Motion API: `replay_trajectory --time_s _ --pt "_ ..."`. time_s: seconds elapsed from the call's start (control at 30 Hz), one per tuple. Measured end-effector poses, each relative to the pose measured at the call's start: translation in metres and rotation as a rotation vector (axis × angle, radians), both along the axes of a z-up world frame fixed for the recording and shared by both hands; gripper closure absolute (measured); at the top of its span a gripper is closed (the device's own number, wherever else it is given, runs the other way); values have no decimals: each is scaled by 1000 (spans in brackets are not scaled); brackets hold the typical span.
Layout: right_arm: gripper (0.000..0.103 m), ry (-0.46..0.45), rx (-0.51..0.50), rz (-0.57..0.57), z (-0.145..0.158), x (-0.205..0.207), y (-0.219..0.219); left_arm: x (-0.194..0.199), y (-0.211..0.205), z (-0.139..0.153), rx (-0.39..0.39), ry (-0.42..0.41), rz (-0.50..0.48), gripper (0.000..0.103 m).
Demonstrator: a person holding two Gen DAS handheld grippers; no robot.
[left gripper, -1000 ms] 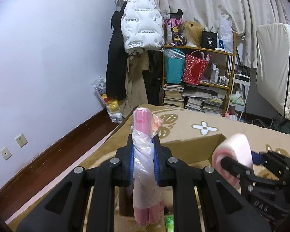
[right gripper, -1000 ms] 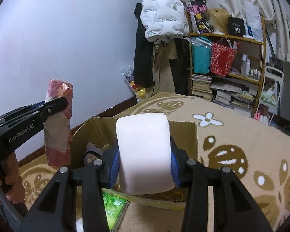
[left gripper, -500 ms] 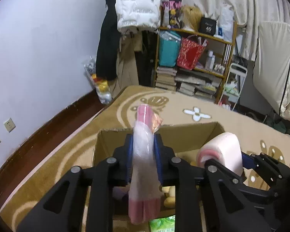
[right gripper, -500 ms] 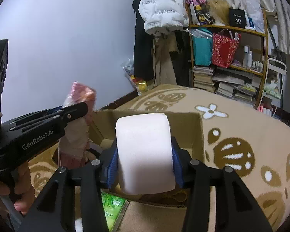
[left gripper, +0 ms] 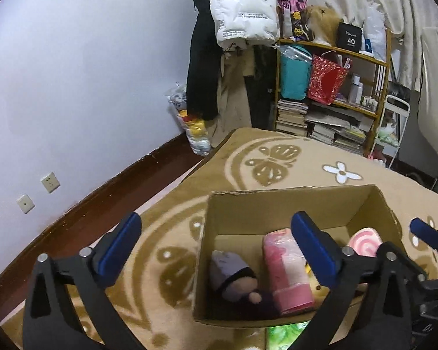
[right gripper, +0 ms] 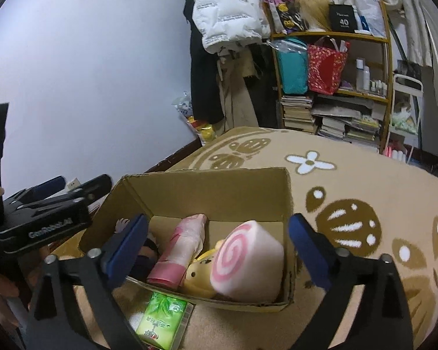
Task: Organize soft objects
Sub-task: 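Lower both items into the box and open both tools, then move both open tools back toward the items on the carpet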
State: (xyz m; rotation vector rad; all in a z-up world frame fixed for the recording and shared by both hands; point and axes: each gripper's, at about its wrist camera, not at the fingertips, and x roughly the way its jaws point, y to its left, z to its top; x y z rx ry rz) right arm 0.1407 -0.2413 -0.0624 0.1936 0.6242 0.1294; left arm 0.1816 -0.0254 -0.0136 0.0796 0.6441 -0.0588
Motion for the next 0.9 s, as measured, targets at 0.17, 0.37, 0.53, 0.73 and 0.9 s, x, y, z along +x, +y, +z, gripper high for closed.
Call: replay_trajectory --time_s 0.17,0.37,0.53,0.73,0.9 --pt "0 9 -10 -34 2 -2 -2 -6 3 4 50 -22 -4 0" --pt "0 19 -21 -42 4 -3 1 -14 10 10 53 -14 -1 0" --pt "0 28 -8 -41 7 -17 -1 -25 19 12 67 21 17 0" --pt "0 42 13 -33 15 -33 -3 -49 21 19 78 9 -3 0" --pt "0 42 0 -27 27 -46 -2 -68 22 29 85 13 -10 0"
